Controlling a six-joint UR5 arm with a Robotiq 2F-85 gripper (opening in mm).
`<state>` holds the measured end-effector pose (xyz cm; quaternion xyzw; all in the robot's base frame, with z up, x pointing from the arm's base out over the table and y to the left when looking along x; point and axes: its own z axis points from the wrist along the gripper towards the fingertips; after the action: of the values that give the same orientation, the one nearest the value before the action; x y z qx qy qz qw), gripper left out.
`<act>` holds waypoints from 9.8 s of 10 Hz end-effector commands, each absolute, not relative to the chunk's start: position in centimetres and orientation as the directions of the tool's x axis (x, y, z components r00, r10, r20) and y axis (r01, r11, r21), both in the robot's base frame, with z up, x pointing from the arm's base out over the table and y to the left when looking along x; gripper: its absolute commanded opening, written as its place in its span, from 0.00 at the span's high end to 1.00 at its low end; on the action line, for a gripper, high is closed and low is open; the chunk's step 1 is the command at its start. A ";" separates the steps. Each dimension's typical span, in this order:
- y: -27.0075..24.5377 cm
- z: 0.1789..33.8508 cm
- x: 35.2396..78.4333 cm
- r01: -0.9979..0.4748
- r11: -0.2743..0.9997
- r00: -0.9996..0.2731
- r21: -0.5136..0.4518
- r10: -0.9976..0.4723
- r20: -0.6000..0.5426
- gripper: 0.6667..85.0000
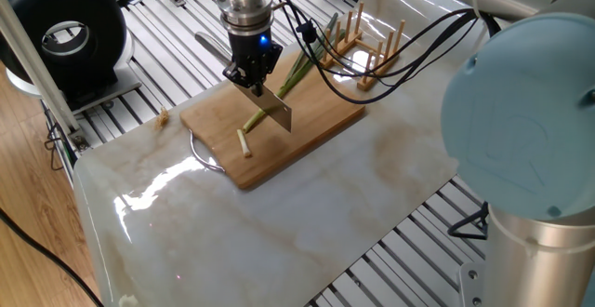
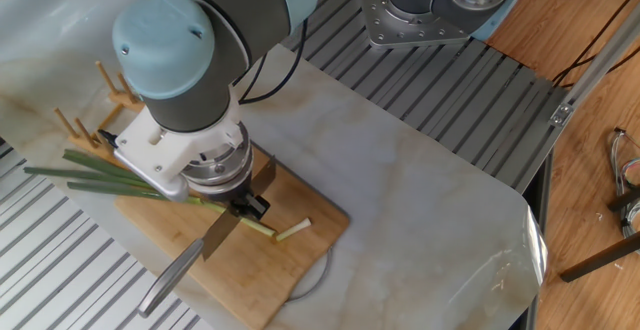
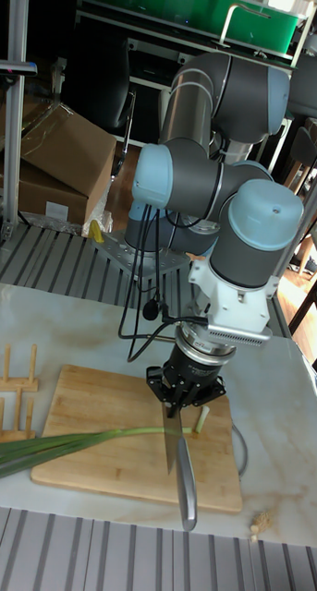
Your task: Chop the green garlic
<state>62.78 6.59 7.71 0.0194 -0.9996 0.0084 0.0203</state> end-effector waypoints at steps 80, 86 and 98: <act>2.9 7.7 64.7 -0.097 0.995 -0.995 -0.021 -0.097 0.014 0.99; 3.5 7.2 64.6 -0.102 0.995 -0.995 -0.022 -0.101 0.019 0.99; 6.1 7.1 64.8 -0.073 0.997 -0.997 0.002 -0.073 0.016 0.99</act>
<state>64.68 5.18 6.93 0.0436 -0.9990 0.0091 0.0088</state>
